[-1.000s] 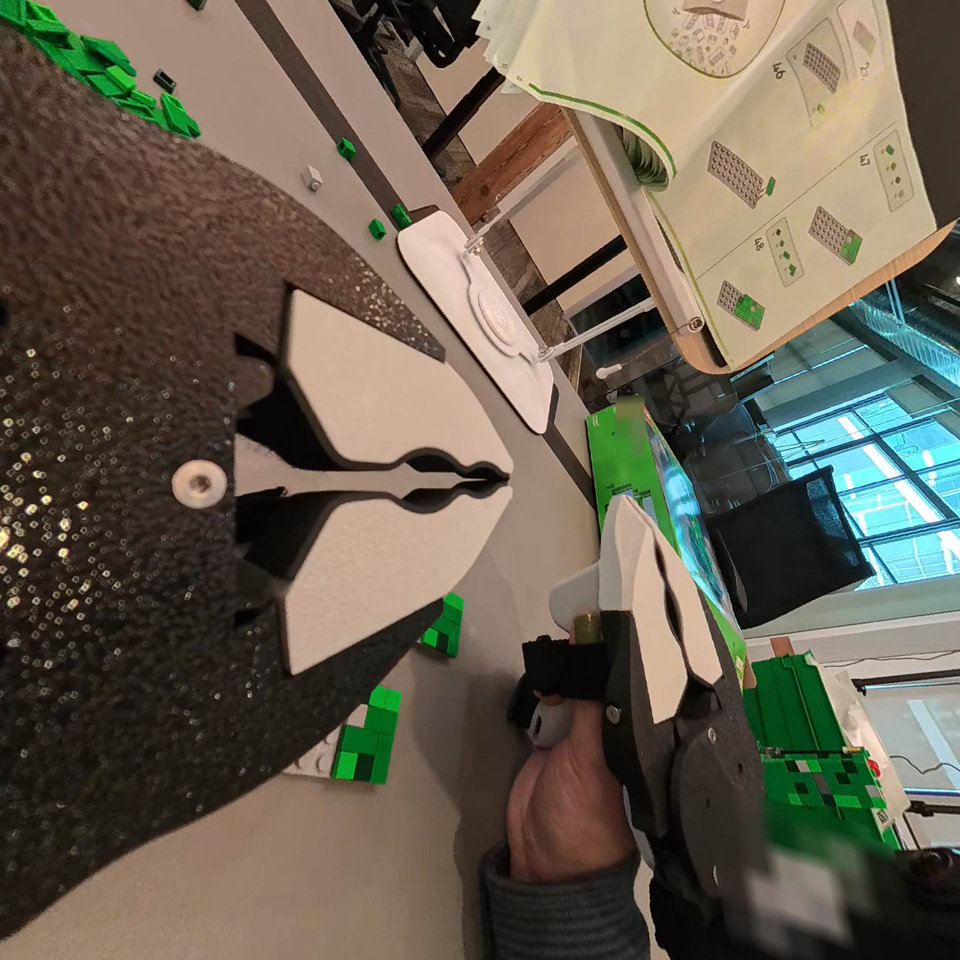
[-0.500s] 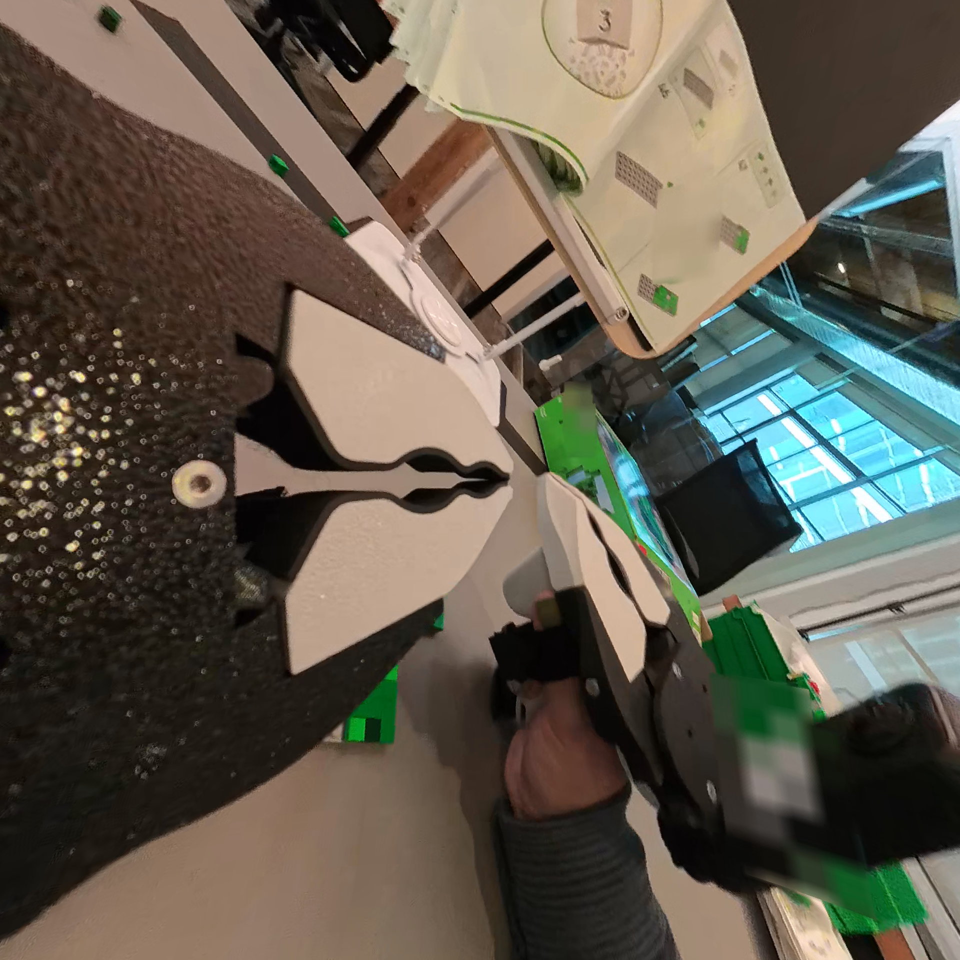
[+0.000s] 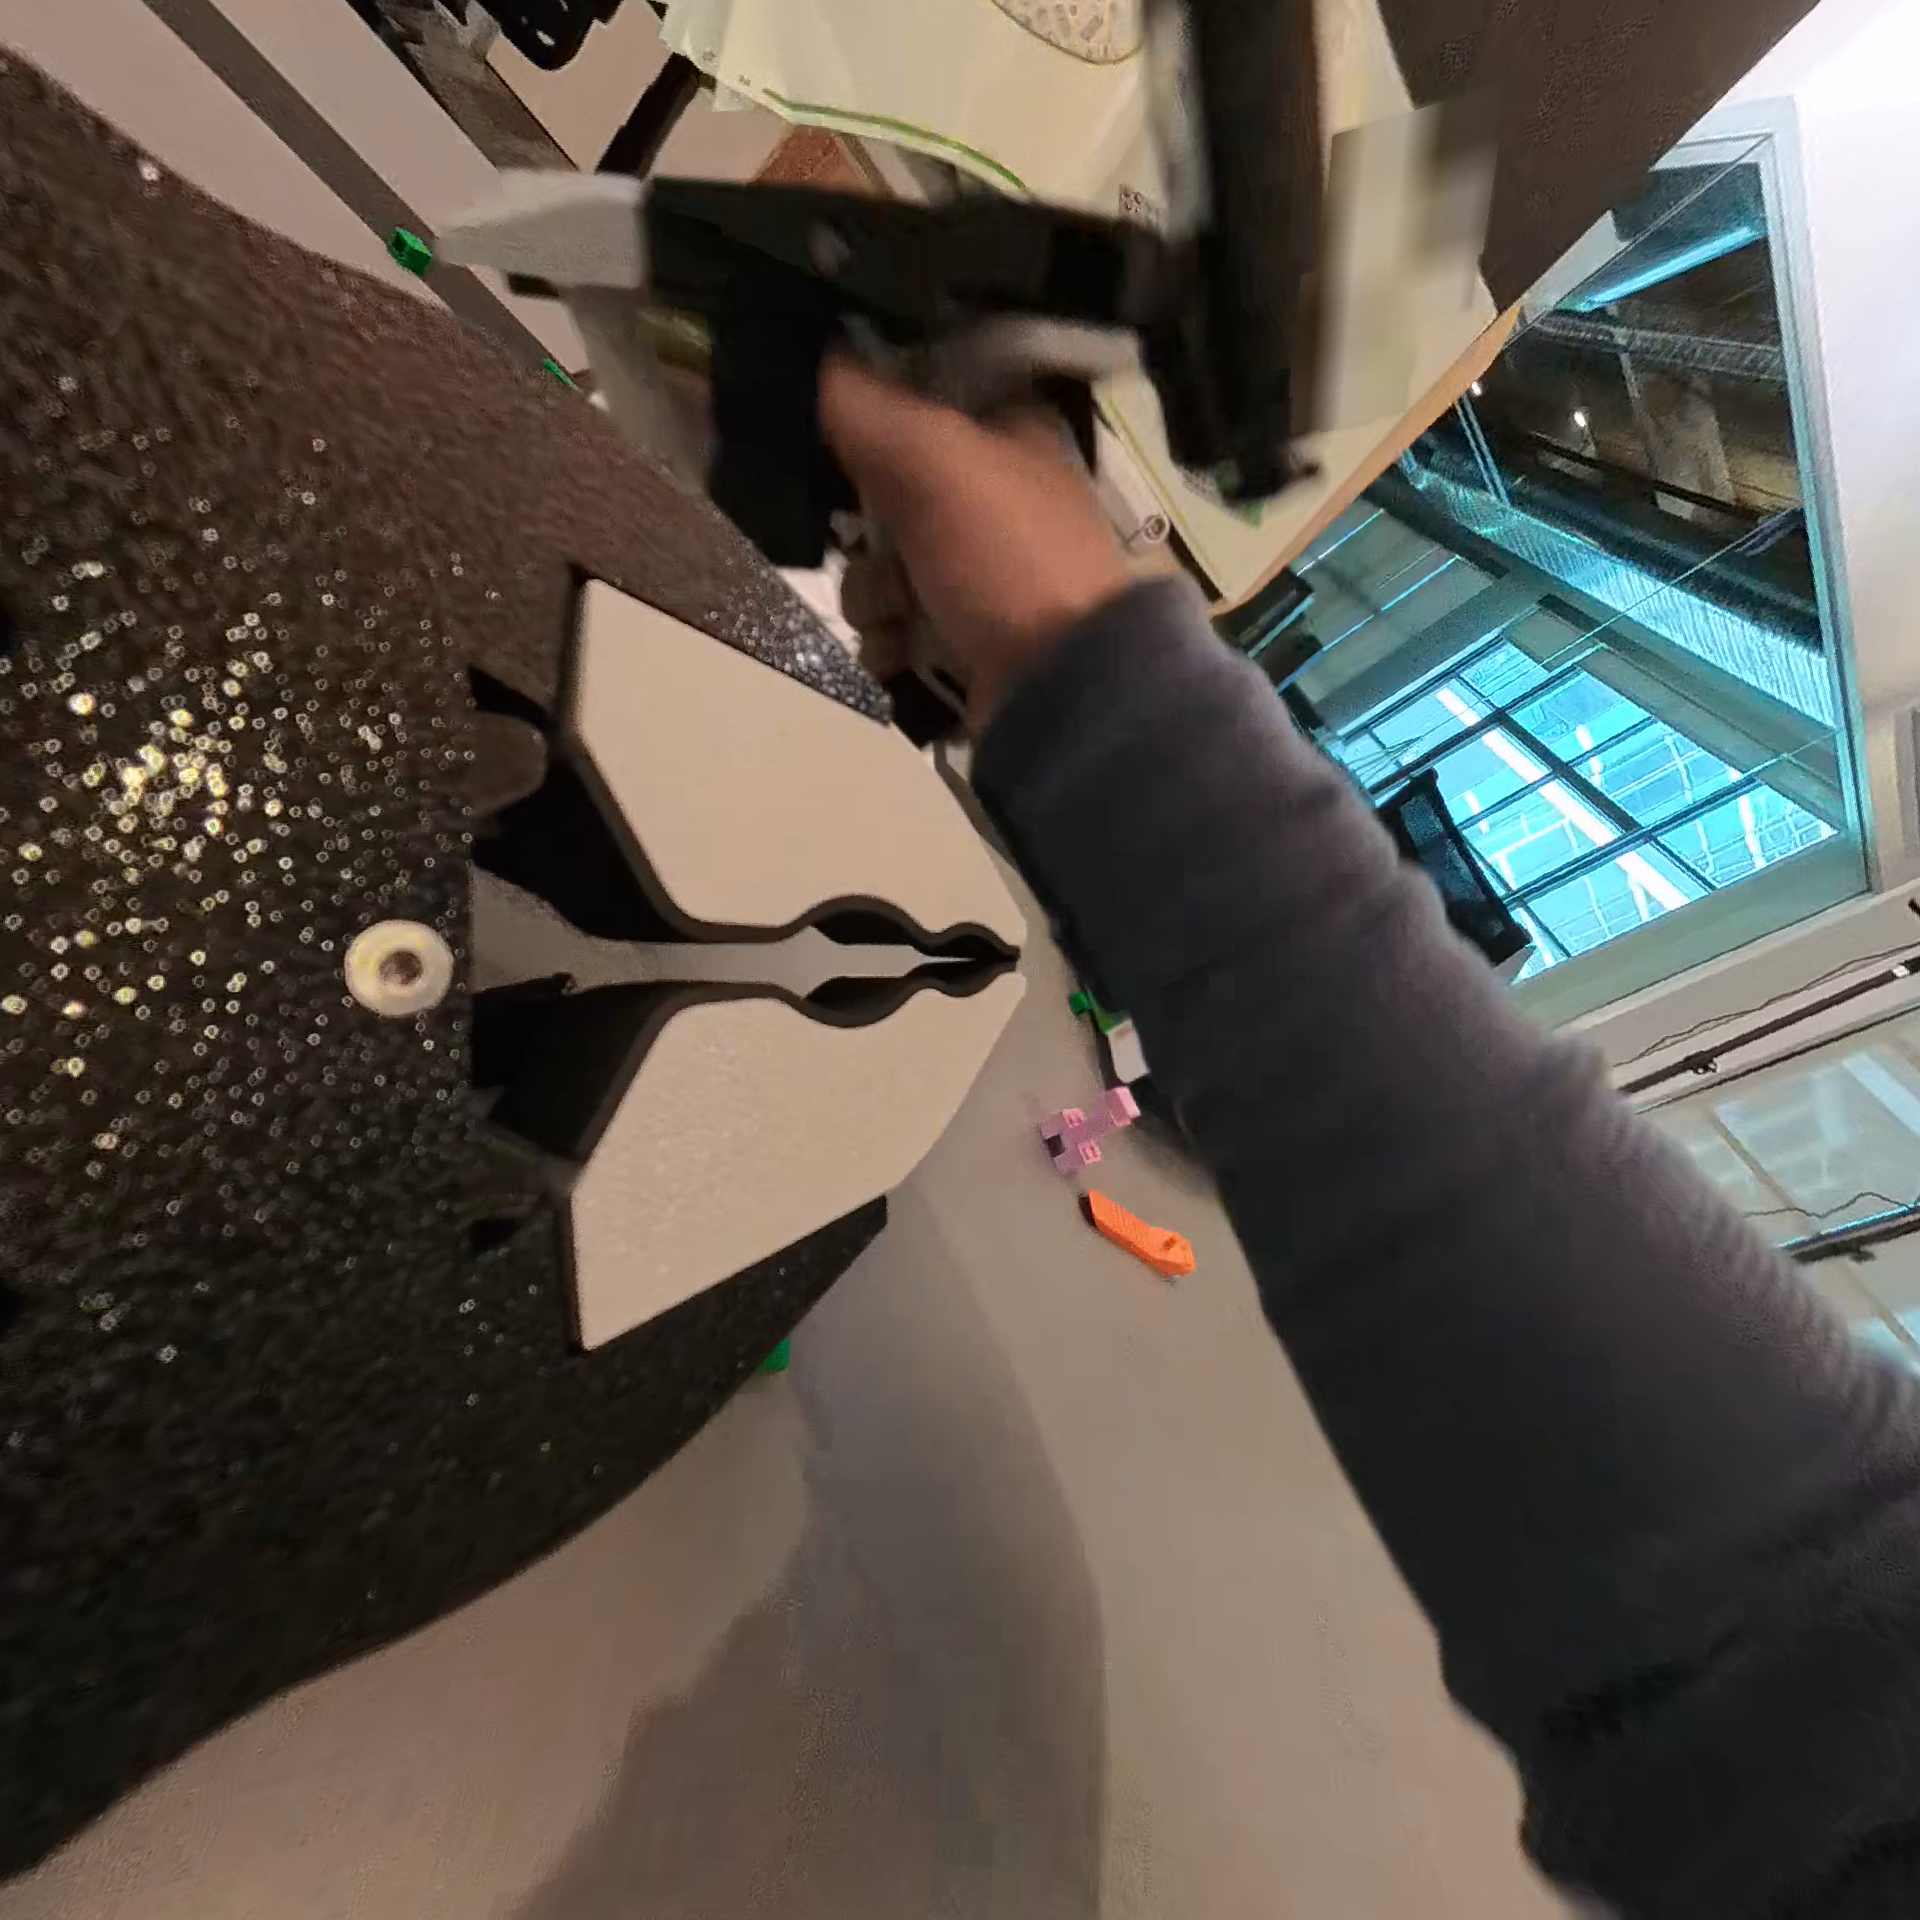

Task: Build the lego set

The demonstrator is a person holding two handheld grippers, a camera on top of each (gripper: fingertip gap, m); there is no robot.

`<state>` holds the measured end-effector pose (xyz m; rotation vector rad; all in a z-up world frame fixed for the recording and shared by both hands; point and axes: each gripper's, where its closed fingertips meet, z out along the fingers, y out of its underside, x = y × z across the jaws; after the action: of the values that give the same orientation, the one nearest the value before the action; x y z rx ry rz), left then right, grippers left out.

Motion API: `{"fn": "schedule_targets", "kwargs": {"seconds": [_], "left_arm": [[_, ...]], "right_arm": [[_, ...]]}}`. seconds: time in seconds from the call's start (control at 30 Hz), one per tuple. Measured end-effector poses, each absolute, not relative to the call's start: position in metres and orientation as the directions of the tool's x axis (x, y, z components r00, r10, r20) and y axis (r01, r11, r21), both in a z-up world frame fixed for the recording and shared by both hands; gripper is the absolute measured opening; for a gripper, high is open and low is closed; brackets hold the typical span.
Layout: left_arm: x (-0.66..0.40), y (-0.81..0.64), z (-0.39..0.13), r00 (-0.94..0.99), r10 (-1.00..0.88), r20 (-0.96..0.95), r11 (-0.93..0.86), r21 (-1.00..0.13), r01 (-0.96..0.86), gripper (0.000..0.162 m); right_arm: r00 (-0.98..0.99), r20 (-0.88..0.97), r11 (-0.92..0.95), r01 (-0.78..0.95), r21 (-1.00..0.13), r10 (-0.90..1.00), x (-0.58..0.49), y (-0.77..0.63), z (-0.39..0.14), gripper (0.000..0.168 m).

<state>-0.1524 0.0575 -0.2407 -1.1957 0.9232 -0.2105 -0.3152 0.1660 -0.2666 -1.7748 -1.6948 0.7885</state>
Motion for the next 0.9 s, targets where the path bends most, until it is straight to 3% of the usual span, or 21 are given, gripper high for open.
{"fn": "schedule_targets", "kwargs": {"seconds": [0.17,0.27,0.37,0.47,0.63,0.7,0.9], "left_arm": [[-0.156,0.060,-0.240,0.648,-0.600,-0.469,0.375,-0.880,-0.290,0.000],[-0.157,0.061,-0.240,0.653,-0.606,-0.455,0.364,-0.888,-0.281,0.000],[-0.156,0.061,-0.240,0.650,-0.610,-0.454,0.364,-0.889,-0.279,0.000],[-0.155,0.061,-0.241,0.642,-0.614,-0.458,0.365,-0.887,-0.283,0.000],[-0.153,0.061,-0.243,0.636,-0.618,-0.462,0.364,-0.885,-0.289,0.000],[-0.153,0.061,-0.243,0.634,-0.620,-0.463,0.363,-0.885,-0.291,0.000],[-0.152,0.060,-0.244,0.630,-0.619,-0.470,0.367,-0.882,-0.297,0.000]], "right_arm": [[-0.159,0.036,0.154,0.833,-0.532,0.987,-0.359,0.173,-0.297,0.013],[-0.040,-0.129,-0.024,0.887,-0.461,0.991,-0.387,0.174,-0.306,0.013],[0.145,-0.263,-0.218,0.937,-0.274,0.954,-0.392,0.174,-0.321,0.017],[0.227,-0.295,-0.280,0.948,-0.150,0.928,-0.389,0.171,-0.335,0.019],[0.227,-0.270,-0.275,0.949,-0.156,0.936,-0.392,0.170,-0.340,0.017],[0.219,-0.250,-0.264,0.951,-0.164,0.943,-0.392,0.172,-0.342,0.007],[0.153,-0.184,-0.197,0.948,-0.252,0.971,-0.384,0.173,-0.330,0.000]]}}
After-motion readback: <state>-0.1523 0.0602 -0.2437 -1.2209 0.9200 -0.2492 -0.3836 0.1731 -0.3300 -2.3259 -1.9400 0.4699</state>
